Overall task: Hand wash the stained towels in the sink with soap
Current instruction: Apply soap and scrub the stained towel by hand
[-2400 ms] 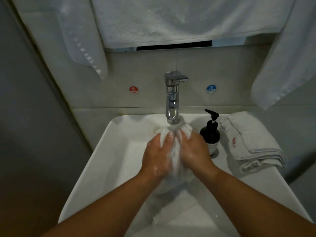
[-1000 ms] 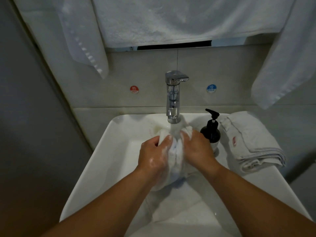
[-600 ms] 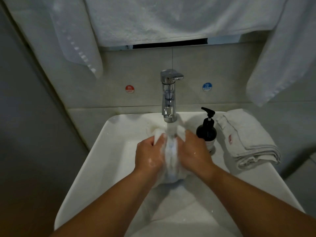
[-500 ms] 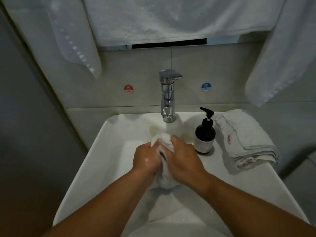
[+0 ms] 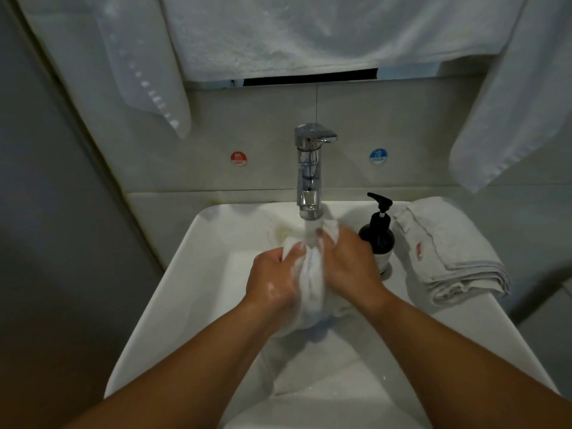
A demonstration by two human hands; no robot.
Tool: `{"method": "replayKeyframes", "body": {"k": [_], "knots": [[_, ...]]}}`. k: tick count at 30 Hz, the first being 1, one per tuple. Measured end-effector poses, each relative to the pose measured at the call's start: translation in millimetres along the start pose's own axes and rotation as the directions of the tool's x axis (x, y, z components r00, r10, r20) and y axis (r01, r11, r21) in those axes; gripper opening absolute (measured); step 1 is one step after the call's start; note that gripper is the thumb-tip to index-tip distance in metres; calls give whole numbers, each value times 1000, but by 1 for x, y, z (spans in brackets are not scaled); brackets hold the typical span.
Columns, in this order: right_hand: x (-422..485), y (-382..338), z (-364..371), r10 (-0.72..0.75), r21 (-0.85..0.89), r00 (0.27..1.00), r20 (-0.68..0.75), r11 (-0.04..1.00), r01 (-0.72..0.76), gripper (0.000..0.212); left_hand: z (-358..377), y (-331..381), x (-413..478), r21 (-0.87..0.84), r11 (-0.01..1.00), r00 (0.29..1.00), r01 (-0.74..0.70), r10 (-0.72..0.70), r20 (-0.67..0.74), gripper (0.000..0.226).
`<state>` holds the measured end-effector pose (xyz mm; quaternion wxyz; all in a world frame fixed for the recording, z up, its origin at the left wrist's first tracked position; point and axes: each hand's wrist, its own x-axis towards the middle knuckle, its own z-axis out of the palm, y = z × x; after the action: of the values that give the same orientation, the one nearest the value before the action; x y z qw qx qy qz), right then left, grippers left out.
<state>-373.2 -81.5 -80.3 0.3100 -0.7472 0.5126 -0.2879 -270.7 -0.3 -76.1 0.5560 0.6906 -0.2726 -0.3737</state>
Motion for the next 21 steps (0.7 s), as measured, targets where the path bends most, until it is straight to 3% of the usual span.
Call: {"method": "replayKeyframes", "body": {"k": [3, 7, 9, 12, 14, 18, 21], "knots": [[-1, 8, -4, 16, -60, 1000, 3, 998, -15, 54, -1, 3, 1, -1, 1000, 1000, -27, 27, -5, 27], [-28, -5, 4, -218, -82, 969, 114, 970, 228, 30, -1, -3, 1, -5, 998, 998, 62, -62, -32, 24], [-14, -5, 3, -159, -90, 987, 31, 983, 161, 35, 0, -1, -2, -22, 999, 999, 49, -49, 8, 25], [3, 3, -11, 67, -2, 997, -31, 998, -67, 45, -2, 6, -5, 38, 997, 996, -71, 68, 66, 26], [-8, 3, -10, 36, -33, 999, -12, 999, -37, 46, -3, 5, -4, 90, 992, 995, -85, 80, 54, 26], [-29, -7, 3, -181, -81, 981, 65, 979, 186, 35, 1, -3, -2, 81, 996, 1000, 24, -23, -22, 27], [1, 0, -4, -21, -63, 1000, -3, 998, 21, 44, 1, 1, -3, 15, 1000, 1000, -3, 3, 17, 24]]}}
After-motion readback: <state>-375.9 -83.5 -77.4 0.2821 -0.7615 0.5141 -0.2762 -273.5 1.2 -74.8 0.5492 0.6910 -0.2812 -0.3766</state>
